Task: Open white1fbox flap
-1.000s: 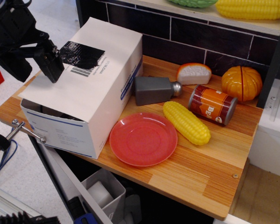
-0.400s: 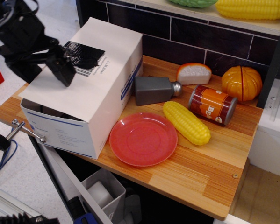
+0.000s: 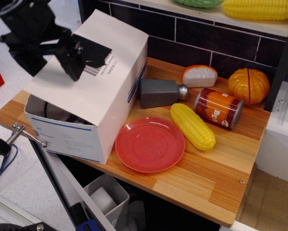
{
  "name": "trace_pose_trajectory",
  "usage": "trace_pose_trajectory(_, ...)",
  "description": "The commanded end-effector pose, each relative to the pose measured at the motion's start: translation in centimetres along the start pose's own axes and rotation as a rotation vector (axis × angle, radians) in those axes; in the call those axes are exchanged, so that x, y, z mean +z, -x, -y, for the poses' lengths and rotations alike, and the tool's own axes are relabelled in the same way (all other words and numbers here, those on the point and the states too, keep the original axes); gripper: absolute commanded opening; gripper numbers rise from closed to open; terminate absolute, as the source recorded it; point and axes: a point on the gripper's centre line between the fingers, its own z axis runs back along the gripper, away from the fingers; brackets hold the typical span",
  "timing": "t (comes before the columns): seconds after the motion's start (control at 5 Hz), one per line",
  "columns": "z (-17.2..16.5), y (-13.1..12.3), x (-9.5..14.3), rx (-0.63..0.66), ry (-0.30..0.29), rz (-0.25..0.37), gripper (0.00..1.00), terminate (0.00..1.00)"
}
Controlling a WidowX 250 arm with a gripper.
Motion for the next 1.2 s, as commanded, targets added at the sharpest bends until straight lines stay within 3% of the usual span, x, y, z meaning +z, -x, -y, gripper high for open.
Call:
trace_pose_trajectory(0.0, 3.1, -2.4, 3.0, -0.151, -0.136, 0.063, 1.0, 0.0)
trace_pose_trajectory(0.4, 7.7, -3.4, 4.2, -0.161, -0.241, 0.053, 1.0, 0.0)
trace_pose_trajectory(1.0, 12.3, -2.4, 2.1, -0.118, -0.257, 0.066, 1.0, 0.0)
